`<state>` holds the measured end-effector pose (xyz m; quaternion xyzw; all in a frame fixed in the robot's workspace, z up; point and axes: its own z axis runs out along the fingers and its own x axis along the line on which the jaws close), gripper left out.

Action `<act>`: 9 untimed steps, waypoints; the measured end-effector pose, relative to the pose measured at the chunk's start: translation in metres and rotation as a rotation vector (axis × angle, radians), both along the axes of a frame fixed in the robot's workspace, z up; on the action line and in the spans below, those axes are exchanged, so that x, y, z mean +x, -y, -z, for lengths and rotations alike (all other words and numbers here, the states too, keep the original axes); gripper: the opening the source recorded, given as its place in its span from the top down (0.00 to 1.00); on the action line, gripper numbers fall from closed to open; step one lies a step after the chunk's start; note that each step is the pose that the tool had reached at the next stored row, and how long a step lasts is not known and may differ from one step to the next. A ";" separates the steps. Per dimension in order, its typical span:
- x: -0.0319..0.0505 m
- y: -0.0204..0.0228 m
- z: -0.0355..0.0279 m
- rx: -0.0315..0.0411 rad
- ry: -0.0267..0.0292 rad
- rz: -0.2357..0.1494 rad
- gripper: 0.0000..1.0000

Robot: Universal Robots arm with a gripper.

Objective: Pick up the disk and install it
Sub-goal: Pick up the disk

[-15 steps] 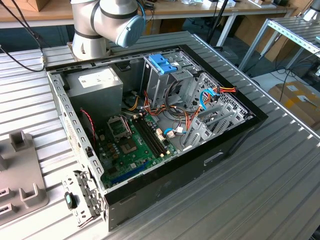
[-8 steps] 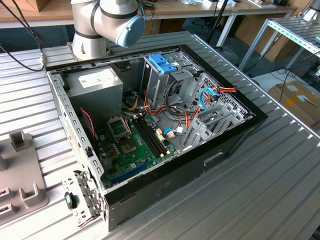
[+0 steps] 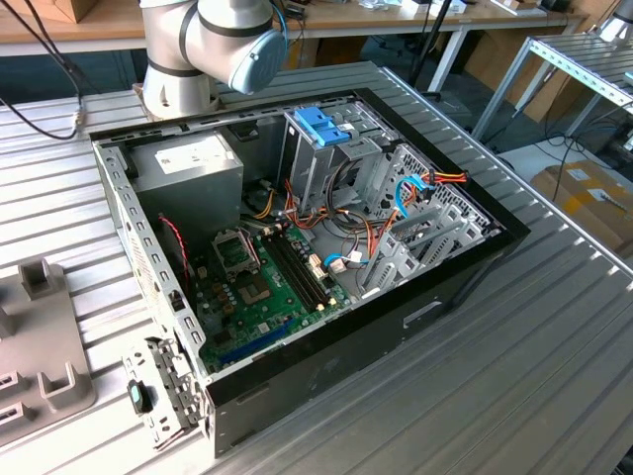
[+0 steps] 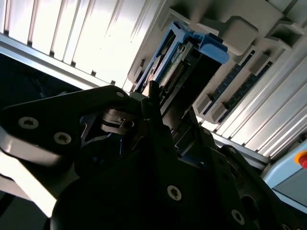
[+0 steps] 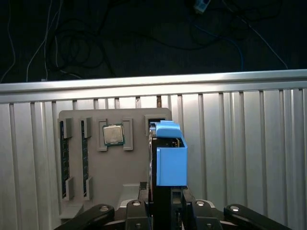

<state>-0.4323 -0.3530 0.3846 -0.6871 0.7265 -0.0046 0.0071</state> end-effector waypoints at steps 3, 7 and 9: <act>0.0000 0.0000 -0.0055 0.0000 -0.0001 0.000 0.65; 0.0000 0.0000 -0.0135 0.0000 0.0000 0.000 0.65; 0.0000 0.0000 -0.0185 0.0000 -0.0001 0.000 0.65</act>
